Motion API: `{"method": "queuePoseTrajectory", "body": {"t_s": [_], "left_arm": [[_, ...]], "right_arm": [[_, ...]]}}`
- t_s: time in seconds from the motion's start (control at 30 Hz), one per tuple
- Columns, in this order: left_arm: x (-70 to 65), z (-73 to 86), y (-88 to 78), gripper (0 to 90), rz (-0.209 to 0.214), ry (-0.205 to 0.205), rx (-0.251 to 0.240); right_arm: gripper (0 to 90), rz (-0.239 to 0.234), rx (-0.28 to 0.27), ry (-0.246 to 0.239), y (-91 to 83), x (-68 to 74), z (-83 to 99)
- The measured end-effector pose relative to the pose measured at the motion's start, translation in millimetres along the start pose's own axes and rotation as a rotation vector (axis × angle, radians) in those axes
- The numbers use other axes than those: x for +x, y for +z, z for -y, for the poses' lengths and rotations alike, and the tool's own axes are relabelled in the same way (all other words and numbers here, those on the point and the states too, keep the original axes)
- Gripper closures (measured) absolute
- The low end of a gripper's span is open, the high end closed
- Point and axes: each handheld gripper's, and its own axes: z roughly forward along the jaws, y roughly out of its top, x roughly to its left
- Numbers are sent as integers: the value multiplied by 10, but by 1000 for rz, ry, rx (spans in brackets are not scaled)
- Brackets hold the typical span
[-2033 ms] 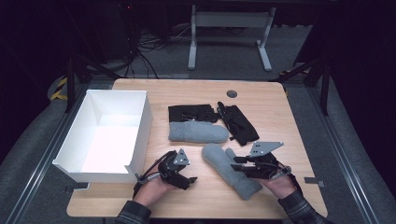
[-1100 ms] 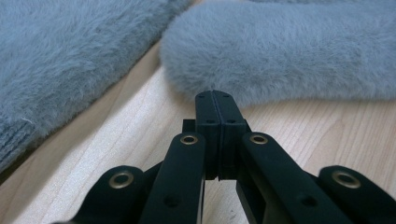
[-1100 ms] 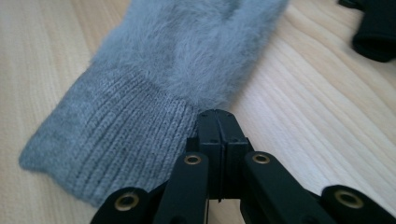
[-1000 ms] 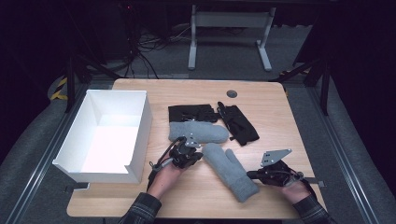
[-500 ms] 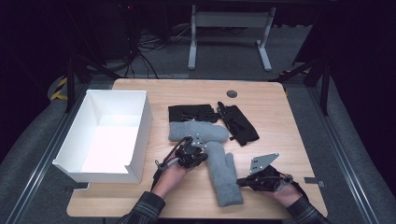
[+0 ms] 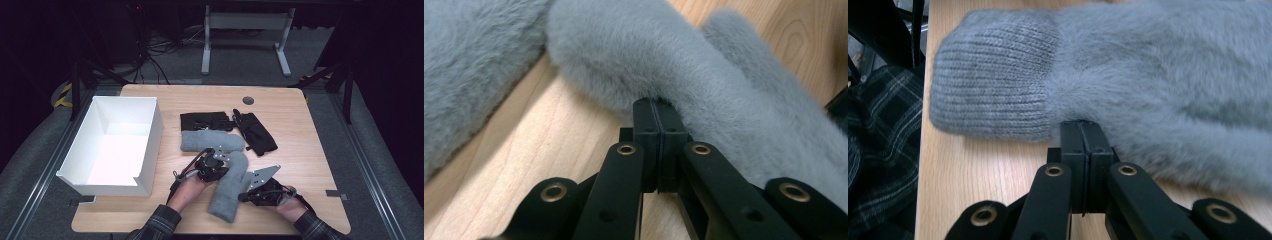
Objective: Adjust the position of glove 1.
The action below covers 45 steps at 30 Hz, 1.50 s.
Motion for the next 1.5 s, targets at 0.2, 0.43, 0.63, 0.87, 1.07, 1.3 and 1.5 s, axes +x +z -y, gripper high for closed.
{"method": "queuePoseTrajectory", "body": {"t_s": [0.2,0.43,0.63,0.87,1.07,1.3,1.5], "left_arm": [[-23,-45,25,900,10,16,-2],[-29,-91,48,900,31,22,-5],[-51,-159,65,900,43,59,2],[19,-164,-28,855,18,54,-29],[196,-140,-191,767,-38,13,-46],[414,-130,-322,684,-115,-30,-57],[654,-140,-410,656,-195,-61,-65]], "right_arm": [[900,13,-18,3,74,9,-71],[900,19,-26,-2,191,29,-169],[900,23,-28,-9,247,40,-231],[808,16,-53,25,107,29,-168],[617,86,-87,86,-178,-82,5],[464,191,-111,134,-416,-221,203],[402,274,-107,202,-615,-370,451]]}}
